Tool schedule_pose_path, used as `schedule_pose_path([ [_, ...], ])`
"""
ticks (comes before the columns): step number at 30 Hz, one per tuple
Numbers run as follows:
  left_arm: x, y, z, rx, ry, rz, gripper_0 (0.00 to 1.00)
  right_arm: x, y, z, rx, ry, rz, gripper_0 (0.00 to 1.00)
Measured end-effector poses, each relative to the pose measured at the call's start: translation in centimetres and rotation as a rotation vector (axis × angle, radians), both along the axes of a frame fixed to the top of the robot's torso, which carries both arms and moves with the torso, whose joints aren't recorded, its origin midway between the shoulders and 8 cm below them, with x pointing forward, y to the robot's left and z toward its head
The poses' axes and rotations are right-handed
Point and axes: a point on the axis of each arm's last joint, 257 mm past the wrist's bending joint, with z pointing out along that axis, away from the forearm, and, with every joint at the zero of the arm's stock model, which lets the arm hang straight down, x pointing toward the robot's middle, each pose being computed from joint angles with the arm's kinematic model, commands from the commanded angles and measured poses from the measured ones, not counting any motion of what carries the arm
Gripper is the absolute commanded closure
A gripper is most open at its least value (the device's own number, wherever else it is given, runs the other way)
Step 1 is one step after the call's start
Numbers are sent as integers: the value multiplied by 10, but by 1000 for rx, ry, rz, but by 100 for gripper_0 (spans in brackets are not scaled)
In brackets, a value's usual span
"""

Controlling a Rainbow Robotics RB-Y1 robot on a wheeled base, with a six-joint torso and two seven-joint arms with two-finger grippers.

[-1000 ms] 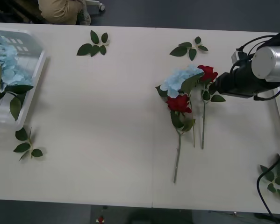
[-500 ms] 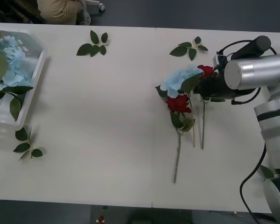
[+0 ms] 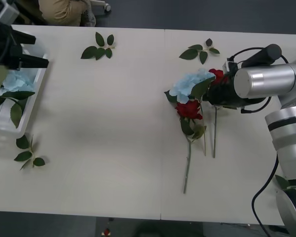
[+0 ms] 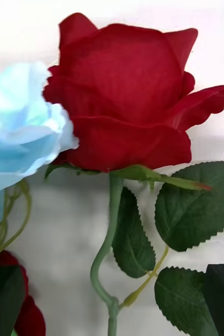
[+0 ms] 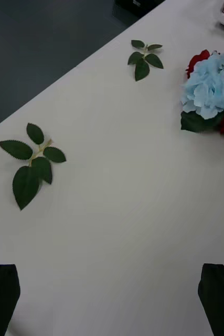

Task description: Put the red flowers into the right box and the blue flowers into the left box

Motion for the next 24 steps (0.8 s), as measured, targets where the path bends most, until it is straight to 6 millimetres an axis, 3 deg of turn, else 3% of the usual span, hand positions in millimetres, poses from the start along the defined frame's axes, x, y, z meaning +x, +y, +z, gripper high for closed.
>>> schedule_pose_path([
  [4, 11, -40, -25, -11, -12, -22, 0, 2, -3, -8, 2, 6, -10, 0],
  [11, 28, -91, -67, 83, -56, -35, 0, 14, 2, -21, -16, 0, 1, 1],
  [14, 29, -114, -80, 121, -69, -52, 0, 16, 5, -24, -24, -6, 11, 19],
  [16, 31, -130, -87, 131, -77, -55, 0, 15, 6, -24, -24, -5, 11, 46],
  [18, 34, -148, -88, 104, -80, -49, 0, 15, 5, -24, -24, -5, 11, 59],
  [20, 35, -165, -86, 48, -70, -35, 0, 15, 5, -24, -24, -5, 11, 64],
  [24, 30, -195, -91, -36, -49, -32, 0, 16, 5, -24, -24, -7, 10, 66],
])
